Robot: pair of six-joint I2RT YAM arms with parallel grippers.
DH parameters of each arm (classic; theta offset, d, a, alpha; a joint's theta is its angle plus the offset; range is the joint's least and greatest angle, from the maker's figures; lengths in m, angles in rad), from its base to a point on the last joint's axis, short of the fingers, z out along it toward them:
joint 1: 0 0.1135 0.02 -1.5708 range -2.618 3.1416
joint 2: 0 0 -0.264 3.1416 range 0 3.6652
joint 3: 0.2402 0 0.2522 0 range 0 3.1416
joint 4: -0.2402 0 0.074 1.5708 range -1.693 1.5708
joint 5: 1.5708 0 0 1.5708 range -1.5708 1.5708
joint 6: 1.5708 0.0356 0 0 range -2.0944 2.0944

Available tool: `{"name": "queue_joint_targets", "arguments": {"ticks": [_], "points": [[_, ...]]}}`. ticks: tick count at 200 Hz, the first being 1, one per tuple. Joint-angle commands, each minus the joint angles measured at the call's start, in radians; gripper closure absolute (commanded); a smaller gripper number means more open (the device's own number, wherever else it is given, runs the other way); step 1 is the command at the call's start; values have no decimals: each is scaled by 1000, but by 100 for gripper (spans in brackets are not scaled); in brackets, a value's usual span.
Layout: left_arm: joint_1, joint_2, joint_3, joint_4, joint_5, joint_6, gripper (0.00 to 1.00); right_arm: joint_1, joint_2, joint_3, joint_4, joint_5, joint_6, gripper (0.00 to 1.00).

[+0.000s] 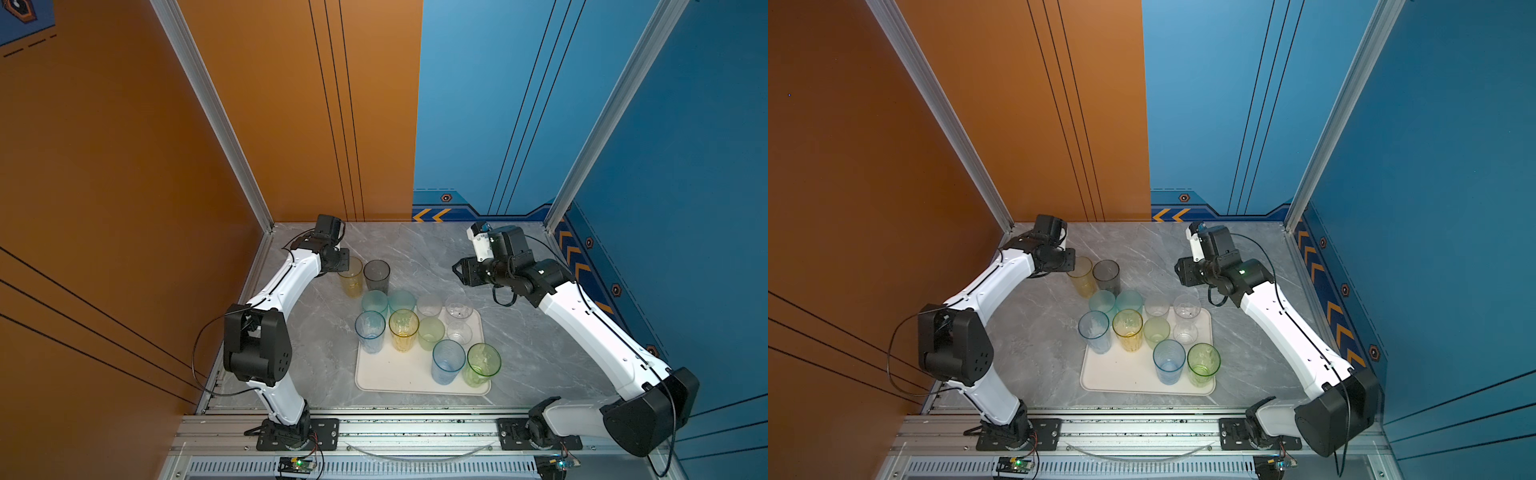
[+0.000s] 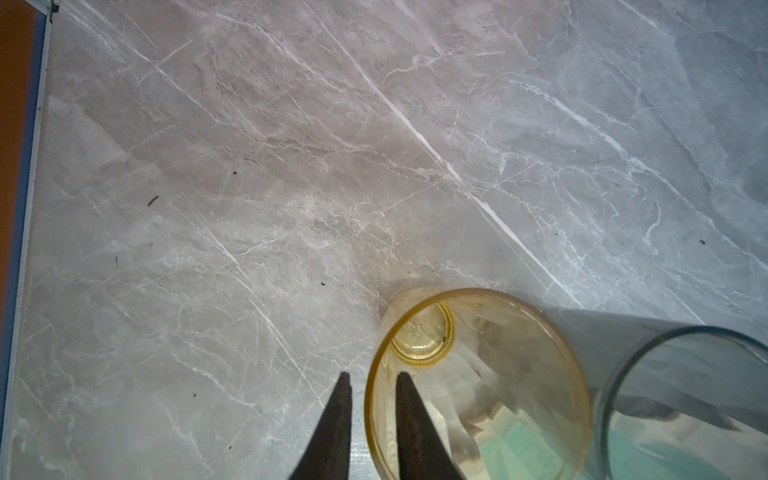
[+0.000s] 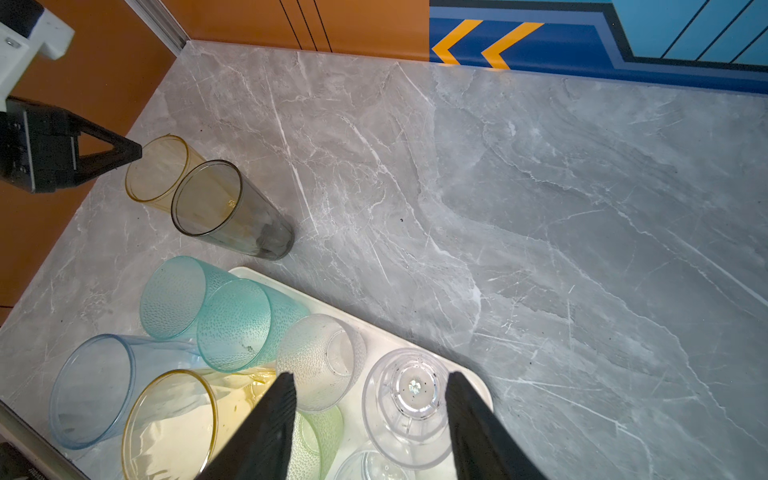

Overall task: Place the glasses into the tray
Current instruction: 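Move the left gripper over the yellow glass beyond the tray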

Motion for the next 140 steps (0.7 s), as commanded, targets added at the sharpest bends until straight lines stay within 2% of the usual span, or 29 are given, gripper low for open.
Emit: {"name": "queue_joint_targets", "arguments": {"ticks": [1,140], "points": [[-5,26,33,-23,23,14,79,-7,7,2,19,-9,10,43],[-29,108,129,-105,-12,52,84,-15,10,4,19,-20,4,43]]}}
